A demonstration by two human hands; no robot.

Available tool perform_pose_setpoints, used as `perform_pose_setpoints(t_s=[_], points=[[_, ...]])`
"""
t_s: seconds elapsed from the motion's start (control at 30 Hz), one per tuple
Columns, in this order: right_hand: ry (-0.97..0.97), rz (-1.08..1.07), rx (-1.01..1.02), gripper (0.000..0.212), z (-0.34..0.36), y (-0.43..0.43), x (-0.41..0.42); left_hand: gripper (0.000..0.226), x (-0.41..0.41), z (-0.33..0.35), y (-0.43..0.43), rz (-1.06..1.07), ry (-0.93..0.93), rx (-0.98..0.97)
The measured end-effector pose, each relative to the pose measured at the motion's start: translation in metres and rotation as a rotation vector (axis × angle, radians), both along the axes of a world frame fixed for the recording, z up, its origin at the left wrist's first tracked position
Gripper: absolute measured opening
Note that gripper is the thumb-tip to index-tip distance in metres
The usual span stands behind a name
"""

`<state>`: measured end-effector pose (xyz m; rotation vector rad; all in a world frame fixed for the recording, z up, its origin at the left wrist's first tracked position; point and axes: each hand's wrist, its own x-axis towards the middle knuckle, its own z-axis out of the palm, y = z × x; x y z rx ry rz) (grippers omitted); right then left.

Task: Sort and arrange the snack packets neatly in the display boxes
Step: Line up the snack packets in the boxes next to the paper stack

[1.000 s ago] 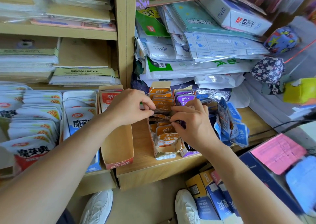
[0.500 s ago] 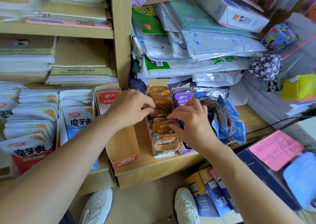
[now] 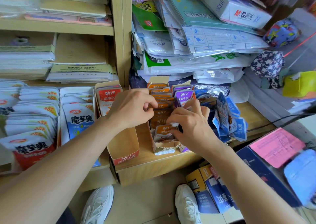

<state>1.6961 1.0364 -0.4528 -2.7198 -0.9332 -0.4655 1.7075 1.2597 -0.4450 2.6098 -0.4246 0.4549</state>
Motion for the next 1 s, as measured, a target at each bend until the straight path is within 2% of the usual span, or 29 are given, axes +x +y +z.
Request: perform_pose_setpoints(t_s=[0.2, 0.33, 0.5, 0.63, 0.73, 0.83, 1.0], points=[[0.062, 0.018, -0.025, 0.02, 0.007, -0.007, -0.008, 0.022, -0.008, 0.0, 0.0, 0.021, 0.045, 0.074], [0.094, -0.043, -0.059, 0.018, 0.009, -0.008, -0.01, 0.013, -0.014, 0.0, 0.002, -0.024, 0.138, 0.104], [0.103, 0.007, -0.008, 0.017, 0.007, -0.01, -0.009, 0.006, -0.025, -0.003, 0.002, -0.06, 0.23, 0.028], [0.066, 0.014, -0.002, 0.019, 0.003, -0.011, -0.011, 0.023, -0.026, -0.005, 0.002, -0.04, 0.275, -0.06], [0.073, 0.034, 0.012, 0.018, 0.002, -0.011, -0.011, 0.038, -0.025, -0.007, -0.005, -0.053, 0.194, 0.019], [0.064, 0.022, 0.006, 0.016, 0.003, -0.011, -0.012, 0.025, -0.021, -0.009, -0.009, -0.008, 0.116, 0.083], [-0.012, -0.012, 0.048, 0.023, 0.002, -0.012, -0.012, 0.012, -0.02, -0.008, -0.012, 0.022, -0.088, -0.011]])
